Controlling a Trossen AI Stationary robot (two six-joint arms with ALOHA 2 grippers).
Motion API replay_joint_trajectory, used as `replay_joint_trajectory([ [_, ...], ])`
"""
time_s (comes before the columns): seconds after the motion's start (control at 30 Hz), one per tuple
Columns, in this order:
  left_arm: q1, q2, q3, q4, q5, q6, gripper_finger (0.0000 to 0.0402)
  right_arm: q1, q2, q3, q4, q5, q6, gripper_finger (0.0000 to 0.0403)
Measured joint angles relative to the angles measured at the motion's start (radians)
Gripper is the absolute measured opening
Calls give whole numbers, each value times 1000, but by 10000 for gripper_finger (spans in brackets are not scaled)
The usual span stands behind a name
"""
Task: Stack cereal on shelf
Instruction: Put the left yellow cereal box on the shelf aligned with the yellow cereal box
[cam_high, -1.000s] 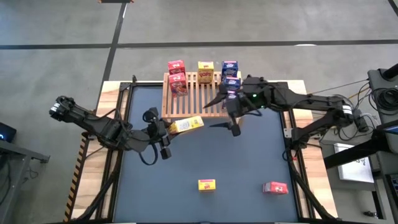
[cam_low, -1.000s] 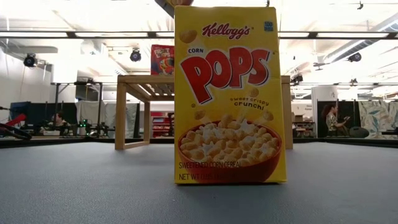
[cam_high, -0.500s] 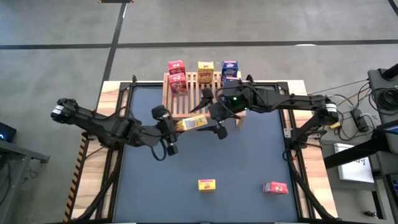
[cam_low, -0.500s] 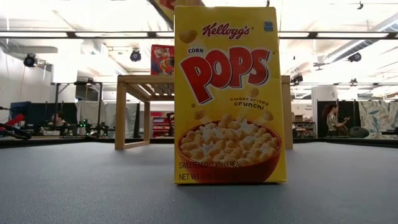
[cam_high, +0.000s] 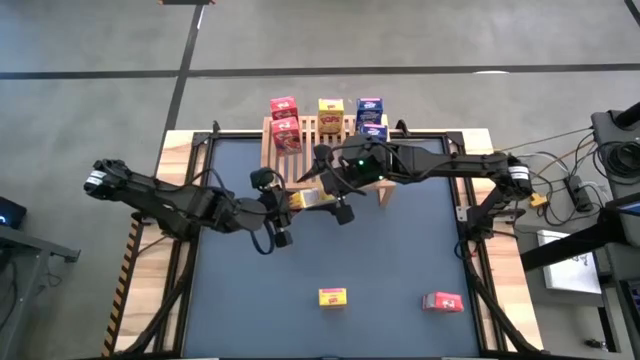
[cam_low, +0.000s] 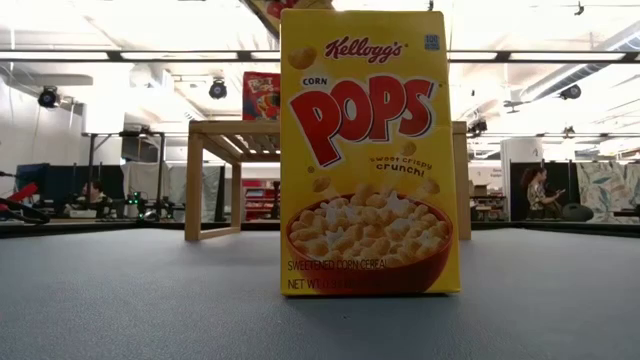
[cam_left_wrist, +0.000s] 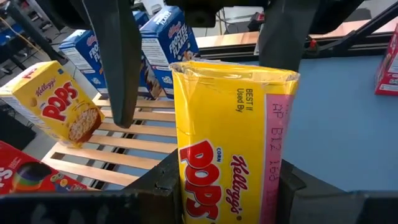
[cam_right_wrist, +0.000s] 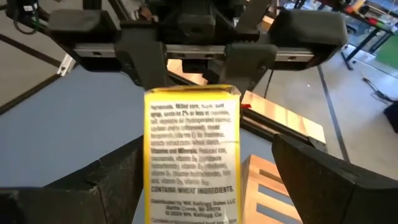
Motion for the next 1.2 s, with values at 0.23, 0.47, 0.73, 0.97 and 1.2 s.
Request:
replay_joint_trajectory([
  [0.23,0,0,0,1,0,0,115,0,6,1,-20,4,-25,264],
  [0.47,0,-1,0,4,-4,-3,115,0,0,1,-29,7,-33,186],
  [0.73,0,-1,17,3,-1,-3,125,1,-7,1,-35,2,-35,129],
  [0.97,-4,-3,52,-27,-2,18,192,0,-17,23,-48,11,-32,123],
  [1.2,-19,-23,81,-124,-87,37,251,-26,-69,14,-44,9,-17,123],
])
